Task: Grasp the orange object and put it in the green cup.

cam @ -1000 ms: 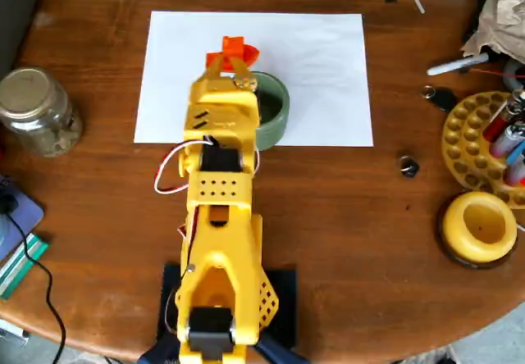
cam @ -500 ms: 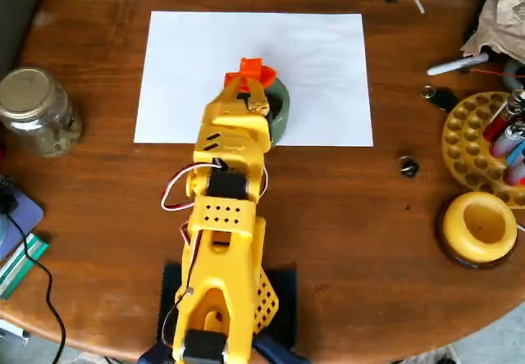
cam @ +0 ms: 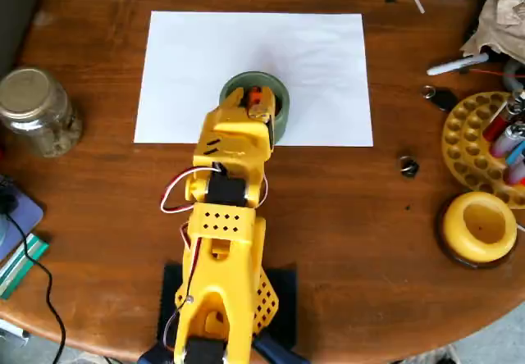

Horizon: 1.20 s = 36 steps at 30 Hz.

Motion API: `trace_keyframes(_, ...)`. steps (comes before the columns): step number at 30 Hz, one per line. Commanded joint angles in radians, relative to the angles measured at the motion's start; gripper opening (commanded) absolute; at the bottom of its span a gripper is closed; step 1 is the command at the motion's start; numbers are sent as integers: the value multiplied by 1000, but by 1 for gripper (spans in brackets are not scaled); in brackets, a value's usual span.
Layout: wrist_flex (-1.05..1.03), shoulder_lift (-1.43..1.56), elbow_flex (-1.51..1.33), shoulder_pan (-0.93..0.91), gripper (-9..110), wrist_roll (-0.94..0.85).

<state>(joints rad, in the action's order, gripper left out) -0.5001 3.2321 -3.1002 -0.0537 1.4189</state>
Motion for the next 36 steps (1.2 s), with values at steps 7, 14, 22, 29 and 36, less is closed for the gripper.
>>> trace_keyframes(7, -21, 28, 3, 11, 14, -6)
trace_keyframes(14, 17, 28, 9, 11, 0, -196)
trace_keyframes(22, 135, 28, 26, 63, 0, -698)
trace_keyframes(29, 69, 28, 3, 155, 0, -1057)
trace_keyframes(36, -160, 28, 3, 158, 0, -1209)
